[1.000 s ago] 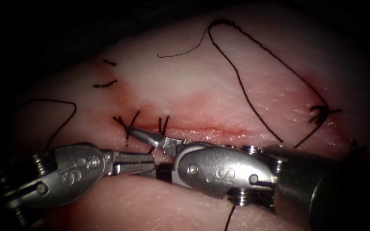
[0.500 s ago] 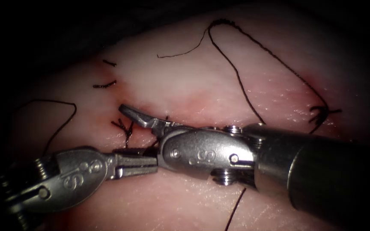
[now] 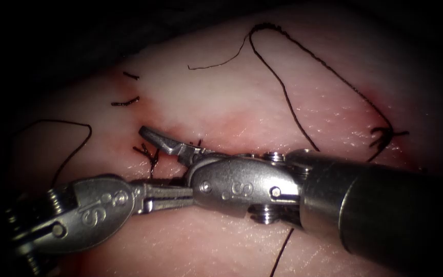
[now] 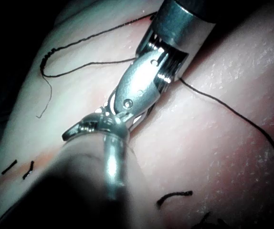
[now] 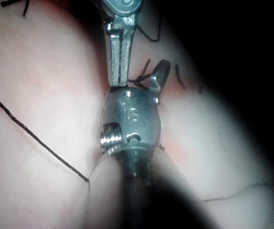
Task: Wound Closure
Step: Use the right tool to snip the suture.
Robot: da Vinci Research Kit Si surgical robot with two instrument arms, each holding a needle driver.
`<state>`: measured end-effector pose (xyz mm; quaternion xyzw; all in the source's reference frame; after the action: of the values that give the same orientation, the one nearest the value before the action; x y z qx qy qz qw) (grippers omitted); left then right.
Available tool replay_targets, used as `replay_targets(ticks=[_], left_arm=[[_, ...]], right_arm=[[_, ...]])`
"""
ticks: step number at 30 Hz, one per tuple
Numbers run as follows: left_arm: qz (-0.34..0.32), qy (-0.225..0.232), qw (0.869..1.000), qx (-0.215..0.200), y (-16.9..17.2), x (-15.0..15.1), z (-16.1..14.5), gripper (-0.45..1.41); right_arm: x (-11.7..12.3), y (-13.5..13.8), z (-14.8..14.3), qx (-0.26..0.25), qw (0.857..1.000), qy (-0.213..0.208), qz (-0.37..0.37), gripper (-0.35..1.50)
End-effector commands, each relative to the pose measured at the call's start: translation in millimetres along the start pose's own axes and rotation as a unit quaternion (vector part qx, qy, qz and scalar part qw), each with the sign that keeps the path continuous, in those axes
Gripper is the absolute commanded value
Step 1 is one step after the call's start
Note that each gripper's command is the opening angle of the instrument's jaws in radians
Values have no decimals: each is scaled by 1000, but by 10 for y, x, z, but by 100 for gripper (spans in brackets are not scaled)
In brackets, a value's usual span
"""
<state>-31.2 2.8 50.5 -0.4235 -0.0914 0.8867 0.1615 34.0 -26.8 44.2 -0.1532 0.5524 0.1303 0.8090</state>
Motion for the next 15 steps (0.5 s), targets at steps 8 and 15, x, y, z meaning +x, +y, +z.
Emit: replay_targets(ticks=[8, 15], left_arm=[[7, 2, 1000, 0, 0, -3, 0, -45], [10, 6, 1000, -1, 9, -10, -17, -45]], right_arm=[[1, 4, 16, 3, 998, -65, 3, -35], [2, 7, -20, -17, 999, -16, 30, 135]])
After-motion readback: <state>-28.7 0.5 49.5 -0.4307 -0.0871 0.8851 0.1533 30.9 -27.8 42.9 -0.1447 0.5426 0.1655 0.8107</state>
